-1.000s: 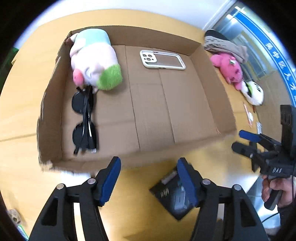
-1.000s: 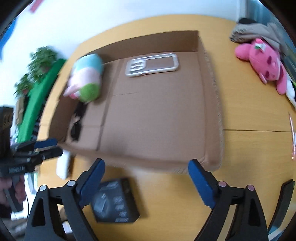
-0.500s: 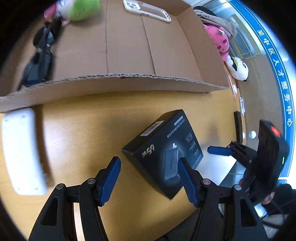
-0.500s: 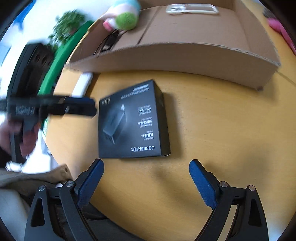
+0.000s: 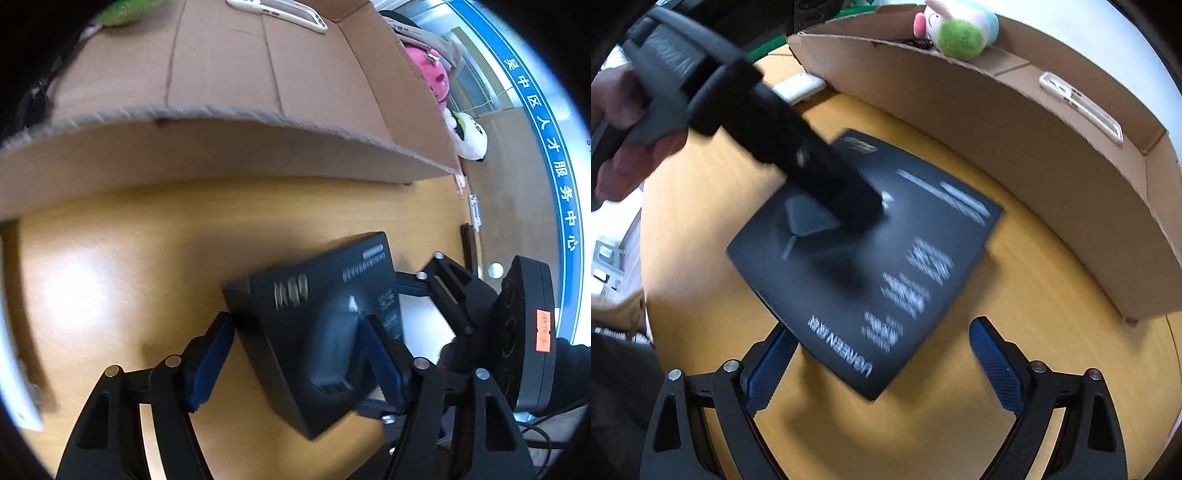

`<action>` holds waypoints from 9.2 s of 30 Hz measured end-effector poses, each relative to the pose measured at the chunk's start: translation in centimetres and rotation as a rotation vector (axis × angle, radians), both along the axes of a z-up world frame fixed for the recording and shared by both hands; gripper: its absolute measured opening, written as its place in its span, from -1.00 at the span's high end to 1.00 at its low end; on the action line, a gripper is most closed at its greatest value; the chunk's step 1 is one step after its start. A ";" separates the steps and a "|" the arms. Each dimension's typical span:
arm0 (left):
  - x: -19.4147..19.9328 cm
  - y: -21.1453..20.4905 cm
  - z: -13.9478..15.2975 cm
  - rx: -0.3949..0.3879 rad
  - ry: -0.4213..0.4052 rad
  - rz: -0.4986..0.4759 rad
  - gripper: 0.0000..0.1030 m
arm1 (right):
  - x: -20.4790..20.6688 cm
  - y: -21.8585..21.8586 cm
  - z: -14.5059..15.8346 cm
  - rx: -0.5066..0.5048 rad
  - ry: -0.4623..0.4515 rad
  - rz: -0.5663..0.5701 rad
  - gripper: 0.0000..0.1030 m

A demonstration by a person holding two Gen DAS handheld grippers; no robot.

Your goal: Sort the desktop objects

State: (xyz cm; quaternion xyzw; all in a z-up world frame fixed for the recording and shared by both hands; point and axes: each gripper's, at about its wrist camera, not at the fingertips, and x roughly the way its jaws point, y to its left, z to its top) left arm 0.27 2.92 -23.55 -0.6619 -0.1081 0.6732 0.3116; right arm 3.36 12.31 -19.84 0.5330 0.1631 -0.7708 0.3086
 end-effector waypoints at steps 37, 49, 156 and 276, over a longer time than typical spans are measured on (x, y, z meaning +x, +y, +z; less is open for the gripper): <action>0.2 0.2 12.9 0.017 0.227 0.042 -0.38 | -0.5 1.4 12.8 -0.056 0.136 -0.185 -0.47; -0.9 -0.1 15.8 0.027 0.305 0.046 -0.38 | -1.9 0.8 15.9 -0.064 0.211 -0.184 -0.47; -2.8 -16.9 6.7 -0.198 0.151 0.319 -0.38 | -11.4 -3.3 13.3 -0.156 -0.141 -0.256 -0.83; -7.7 -5.5 26.1 -0.272 0.716 0.351 -0.50 | -11.4 2.7 23.9 -0.097 0.105 -0.605 -1.00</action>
